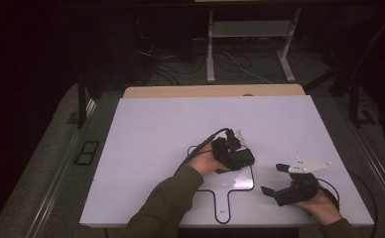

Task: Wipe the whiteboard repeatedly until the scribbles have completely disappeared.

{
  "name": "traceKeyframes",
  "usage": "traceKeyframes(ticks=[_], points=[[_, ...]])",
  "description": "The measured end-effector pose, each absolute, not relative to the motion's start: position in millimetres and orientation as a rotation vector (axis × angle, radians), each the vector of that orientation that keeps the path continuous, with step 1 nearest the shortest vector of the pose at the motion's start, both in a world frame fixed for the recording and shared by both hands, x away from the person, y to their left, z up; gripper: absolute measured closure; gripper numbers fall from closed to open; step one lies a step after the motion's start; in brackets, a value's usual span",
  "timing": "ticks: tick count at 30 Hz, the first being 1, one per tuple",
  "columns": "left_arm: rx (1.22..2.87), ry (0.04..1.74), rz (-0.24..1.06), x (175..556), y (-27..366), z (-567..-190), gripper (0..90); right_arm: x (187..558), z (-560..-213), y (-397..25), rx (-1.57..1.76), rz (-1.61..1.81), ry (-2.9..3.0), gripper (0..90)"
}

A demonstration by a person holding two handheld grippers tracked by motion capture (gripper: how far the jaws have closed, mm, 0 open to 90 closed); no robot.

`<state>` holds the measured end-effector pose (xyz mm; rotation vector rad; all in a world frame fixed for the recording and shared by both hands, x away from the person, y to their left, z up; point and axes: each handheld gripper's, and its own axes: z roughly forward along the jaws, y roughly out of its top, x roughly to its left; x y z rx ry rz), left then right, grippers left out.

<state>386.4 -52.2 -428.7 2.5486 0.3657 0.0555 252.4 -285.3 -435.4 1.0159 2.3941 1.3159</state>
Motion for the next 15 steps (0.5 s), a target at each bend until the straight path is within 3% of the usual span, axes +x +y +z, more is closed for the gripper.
traceKeyframes(ticks=[6,15], points=[[2.530,0.480,0.062,408.1,-45.6,-428.7,39.1,253.0,-435.7,-286.7,1.017,1.319,2.391,0.0],[2.569,0.299,0.037,373.4,-64.0,-428.3,39.1,252.3,-435.3,-285.7,1.016,1.318,2.394,0.0]])
